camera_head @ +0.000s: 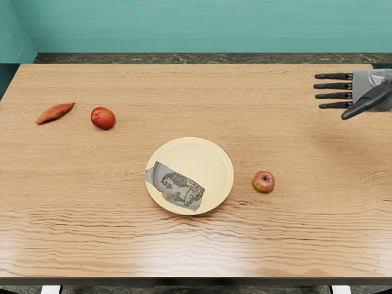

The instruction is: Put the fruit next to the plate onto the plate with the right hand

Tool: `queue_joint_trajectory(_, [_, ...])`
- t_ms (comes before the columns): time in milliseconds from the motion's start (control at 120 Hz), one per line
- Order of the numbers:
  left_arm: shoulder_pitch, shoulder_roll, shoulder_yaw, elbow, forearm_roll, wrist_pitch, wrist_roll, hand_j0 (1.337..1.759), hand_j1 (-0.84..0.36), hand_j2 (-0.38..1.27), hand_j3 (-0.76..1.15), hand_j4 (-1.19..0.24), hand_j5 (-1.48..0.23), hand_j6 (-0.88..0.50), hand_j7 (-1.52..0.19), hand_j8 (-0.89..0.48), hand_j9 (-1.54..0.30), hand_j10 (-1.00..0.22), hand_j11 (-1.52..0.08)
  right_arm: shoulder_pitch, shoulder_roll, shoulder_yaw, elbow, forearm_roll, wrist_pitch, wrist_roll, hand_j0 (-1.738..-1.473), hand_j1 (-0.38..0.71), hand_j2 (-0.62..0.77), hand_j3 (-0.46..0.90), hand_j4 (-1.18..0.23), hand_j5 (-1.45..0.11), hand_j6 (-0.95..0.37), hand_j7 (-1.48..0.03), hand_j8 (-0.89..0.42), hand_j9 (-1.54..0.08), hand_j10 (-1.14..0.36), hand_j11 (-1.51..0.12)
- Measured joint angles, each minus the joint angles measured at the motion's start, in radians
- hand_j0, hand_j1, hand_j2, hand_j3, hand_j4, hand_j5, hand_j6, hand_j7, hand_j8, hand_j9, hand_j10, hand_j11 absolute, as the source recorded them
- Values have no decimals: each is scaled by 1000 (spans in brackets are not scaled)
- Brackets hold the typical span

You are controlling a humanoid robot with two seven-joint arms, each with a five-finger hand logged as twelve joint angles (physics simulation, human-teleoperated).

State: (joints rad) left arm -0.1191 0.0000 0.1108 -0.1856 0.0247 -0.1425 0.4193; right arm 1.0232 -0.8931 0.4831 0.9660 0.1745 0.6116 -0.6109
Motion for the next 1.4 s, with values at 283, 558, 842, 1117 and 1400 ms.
queue_joint_trajectory(283, [20,0,-4,0,0,0,0,1658,339,2,0,-9,-11,-9,-11,-9,-11,-8,-11,20,14,-5,-3,-26,0,0,-1658,-349,-1,0,0,0,2,0,2,0,1,0])
queue_joint_trajectory(558, [51,0,-14,0,0,0,0,1658,339,2,0,-9,-11,-8,-11,-8,-11,-8,-11,167,12,-119,115,-305,0,0,-1658,-349,0,0,0,0,1,0,1,0,1,0])
queue_joint_trajectory(842, [124,0,-127,1,1,0,0,1658,339,2,0,-9,-11,-9,-11,-9,-11,-9,-11,492,-13,-455,519,-412,0,0,-1658,-349,-1,0,-2,0,-2,0,-2,0,-1,0])
queue_joint_trajectory(1117, [128,0,-153,2,1,0,0,1658,338,2,0,-9,-11,-9,-11,-9,-11,-9,-11,526,-97,-516,754,-521,-201,0,-1658,-346,-1,0,-6,-4,-6,-4,-6,-4,-5,-4])
queue_joint_trajectory(1400, [117,0,-152,2,1,0,0,1658,339,2,0,-9,-11,-9,-11,-9,-11,-9,-11,334,-45,-515,778,-755,-508,0,-1658,-242,-17,0,-94,-117,-95,-117,-94,-117,-93,-117])
